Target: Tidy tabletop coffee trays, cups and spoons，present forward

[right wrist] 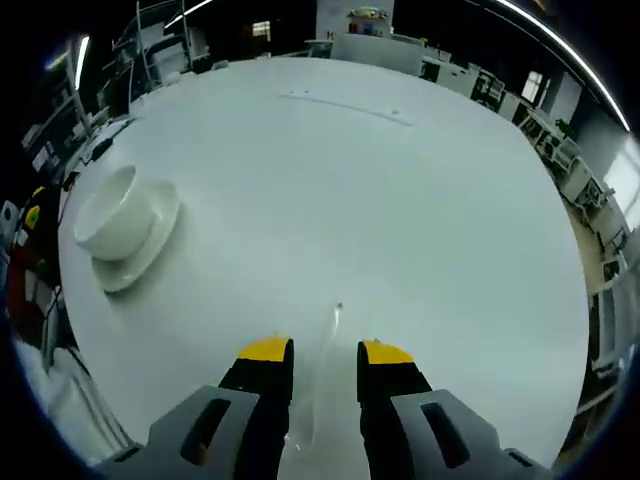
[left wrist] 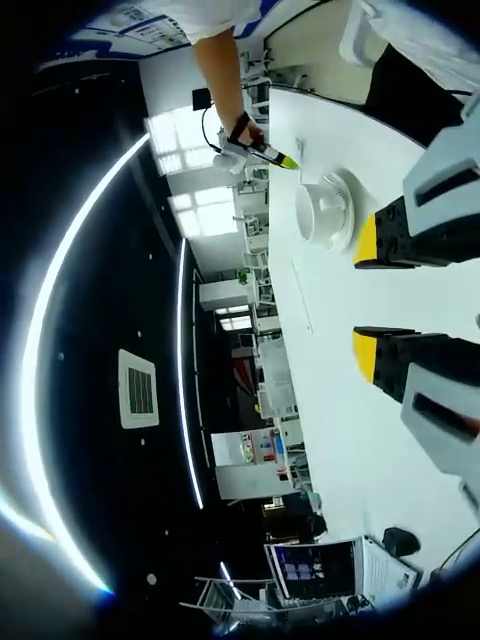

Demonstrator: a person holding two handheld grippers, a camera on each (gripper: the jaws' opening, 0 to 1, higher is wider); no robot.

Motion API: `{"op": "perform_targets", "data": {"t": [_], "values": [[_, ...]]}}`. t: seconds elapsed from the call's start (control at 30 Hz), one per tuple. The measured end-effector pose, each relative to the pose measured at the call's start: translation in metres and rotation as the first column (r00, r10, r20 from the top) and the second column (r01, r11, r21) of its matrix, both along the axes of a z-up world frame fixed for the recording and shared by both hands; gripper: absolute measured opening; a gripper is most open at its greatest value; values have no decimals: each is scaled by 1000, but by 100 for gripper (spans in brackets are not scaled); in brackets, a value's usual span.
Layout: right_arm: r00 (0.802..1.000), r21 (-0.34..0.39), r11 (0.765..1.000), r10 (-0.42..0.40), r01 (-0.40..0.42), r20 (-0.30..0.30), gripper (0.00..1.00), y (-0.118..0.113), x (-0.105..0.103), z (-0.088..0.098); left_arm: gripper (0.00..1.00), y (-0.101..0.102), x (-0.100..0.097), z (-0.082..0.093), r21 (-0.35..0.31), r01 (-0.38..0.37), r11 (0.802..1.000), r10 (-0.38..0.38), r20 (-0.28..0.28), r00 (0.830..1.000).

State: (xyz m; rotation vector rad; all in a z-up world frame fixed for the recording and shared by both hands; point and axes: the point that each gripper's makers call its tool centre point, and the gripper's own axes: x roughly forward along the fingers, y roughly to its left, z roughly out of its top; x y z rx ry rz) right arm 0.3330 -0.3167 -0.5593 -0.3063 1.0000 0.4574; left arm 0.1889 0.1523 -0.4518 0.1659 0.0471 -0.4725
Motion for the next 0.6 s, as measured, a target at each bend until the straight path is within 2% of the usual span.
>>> {"op": "perform_targets", "data": {"t": [0.17,0.4,0.6], "values": [[999,-13,1000,-15,15,-39,26,-1,-4,-10,25,0,-2,0,-2,7,1000,-7,-6,1000],[998,-22,999,-25,24,-51,22,-2,-5,-10,25,-7,-10,-2,-11,52,999,-52,-26,998],[997,-50,999,-21,17,-69,8,2,-6,-11,25,-9,-12,-2,-13,62,998,-62,-36,997]]}}
